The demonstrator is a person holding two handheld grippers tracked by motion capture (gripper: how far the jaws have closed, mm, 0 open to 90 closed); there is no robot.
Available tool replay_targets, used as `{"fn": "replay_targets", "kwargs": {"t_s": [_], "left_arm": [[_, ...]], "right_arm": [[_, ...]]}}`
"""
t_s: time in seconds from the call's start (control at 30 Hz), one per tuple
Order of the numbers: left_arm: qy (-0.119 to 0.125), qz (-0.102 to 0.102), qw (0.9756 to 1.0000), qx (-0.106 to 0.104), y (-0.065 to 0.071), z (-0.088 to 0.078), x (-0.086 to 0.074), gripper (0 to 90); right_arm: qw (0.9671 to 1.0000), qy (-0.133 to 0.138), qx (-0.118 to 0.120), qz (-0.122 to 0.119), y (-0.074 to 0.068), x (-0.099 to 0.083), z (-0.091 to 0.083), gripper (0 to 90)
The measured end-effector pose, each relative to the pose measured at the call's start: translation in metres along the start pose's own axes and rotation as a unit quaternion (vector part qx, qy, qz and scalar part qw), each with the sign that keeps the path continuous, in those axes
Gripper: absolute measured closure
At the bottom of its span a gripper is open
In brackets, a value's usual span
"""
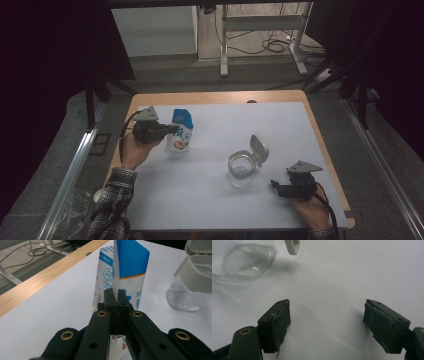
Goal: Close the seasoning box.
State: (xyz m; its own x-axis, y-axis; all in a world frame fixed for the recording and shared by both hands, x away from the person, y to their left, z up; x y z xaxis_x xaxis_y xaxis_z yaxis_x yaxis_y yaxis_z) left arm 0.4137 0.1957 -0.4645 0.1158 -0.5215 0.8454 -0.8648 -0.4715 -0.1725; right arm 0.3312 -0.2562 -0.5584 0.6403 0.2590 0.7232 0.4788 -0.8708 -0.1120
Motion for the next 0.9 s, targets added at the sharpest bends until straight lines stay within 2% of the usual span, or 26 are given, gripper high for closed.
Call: {"fn": "replay_targets", "kwargs": {"t_s": [0.3,0.47,0.6,0.9], "left_arm": [[-0.015,0.016,0.9996,-0.016,0.024,-0.007,0.016,90.0],[-0.018,0.018,0.9994,-0.024,0.039,-0.011,0.025,90.0],[-0.016,0.016,0.9993,-0.029,0.049,-0.012,0.029,90.0],[-0.019,0.027,0.9985,-0.044,0.069,-0.009,0.034,90.0]], "right_arm": [[1.0000,-0.001,0.000,0.000,0.000,0.000,0.000,21.8],[1.0000,-0.002,0.000,0.000,0.000,0.000,0.000,21.8],[1.0000,-0.002,-0.001,-0.001,0.000,0.000,0.000,21.8],[1.0000,-0.001,-0.003,-0.002,-0.001,0.000,0.000,21.7]]}}
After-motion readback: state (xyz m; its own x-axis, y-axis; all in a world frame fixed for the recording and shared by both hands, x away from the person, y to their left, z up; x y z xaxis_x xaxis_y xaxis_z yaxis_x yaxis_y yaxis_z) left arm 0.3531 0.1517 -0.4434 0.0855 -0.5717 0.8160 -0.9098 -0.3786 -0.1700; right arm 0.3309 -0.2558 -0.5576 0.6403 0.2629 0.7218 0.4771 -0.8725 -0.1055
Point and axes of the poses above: each handheld gripper's, and its own axes: z roughly forward along the jaws, x roughly out of its top, y roughly to its right, the point moved 4 cm from there along z, roughly forward along the jaws, and after that the axes turned 13 degrees about z, right-handed, at the moved point
